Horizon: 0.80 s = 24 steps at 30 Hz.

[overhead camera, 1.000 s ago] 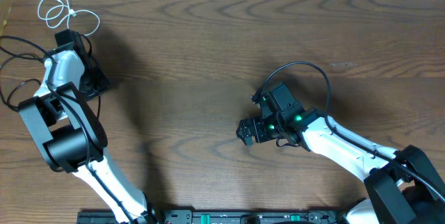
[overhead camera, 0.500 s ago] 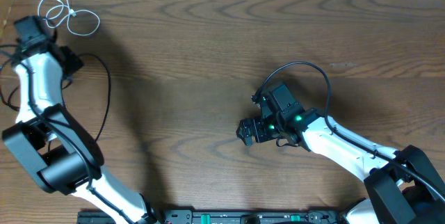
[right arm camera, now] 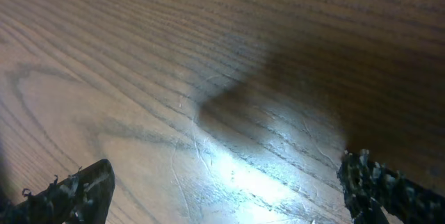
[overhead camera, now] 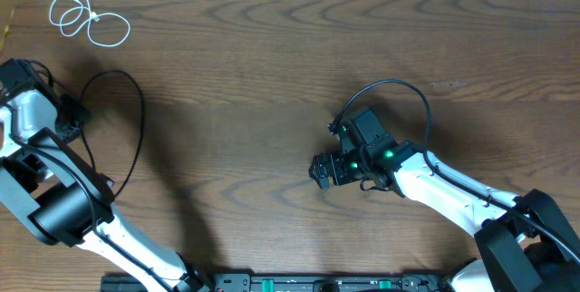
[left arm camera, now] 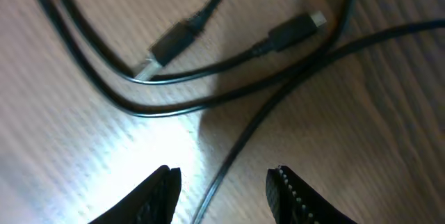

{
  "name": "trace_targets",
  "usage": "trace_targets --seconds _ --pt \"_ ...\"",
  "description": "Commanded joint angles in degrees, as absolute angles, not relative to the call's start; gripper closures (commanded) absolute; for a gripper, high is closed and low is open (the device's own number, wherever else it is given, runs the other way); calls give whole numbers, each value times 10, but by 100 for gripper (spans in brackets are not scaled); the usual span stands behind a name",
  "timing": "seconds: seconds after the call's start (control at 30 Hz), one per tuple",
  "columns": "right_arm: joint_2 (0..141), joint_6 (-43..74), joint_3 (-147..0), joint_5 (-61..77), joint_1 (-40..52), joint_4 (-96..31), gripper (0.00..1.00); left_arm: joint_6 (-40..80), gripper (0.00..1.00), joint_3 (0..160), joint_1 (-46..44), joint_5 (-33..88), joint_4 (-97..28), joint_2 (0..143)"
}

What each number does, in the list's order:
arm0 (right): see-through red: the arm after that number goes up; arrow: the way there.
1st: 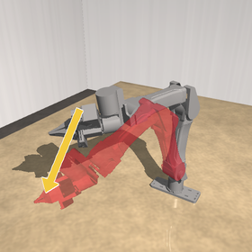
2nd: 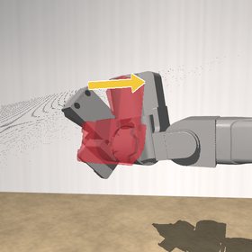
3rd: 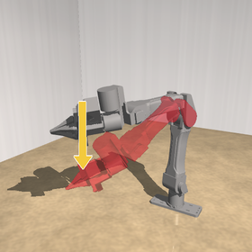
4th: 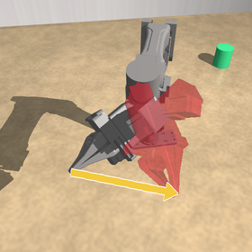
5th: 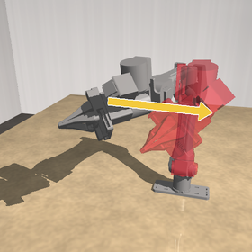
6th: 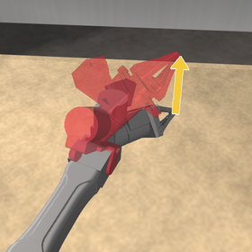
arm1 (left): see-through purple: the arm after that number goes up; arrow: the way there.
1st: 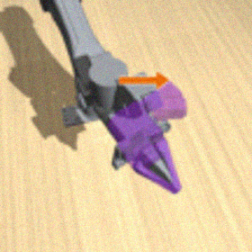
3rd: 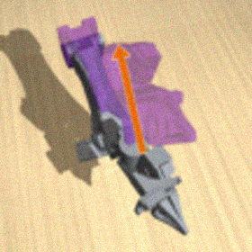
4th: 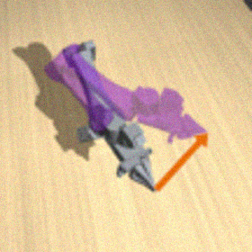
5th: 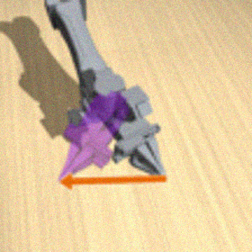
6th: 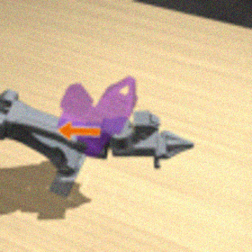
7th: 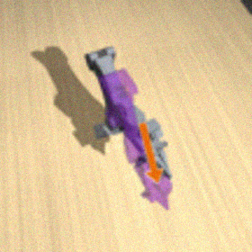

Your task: Untangle cables

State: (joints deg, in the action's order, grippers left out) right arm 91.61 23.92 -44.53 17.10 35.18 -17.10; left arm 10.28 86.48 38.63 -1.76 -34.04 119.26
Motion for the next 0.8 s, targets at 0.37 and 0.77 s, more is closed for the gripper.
trace_targets --seconds 0.37,0.77 --pt "919 244 -444 166 361 -171 1 94 59 842 389 15 -334 1260" --pt "919 244 -444 166 361 -167 1 -108 92 842 388 101 -326 1261"
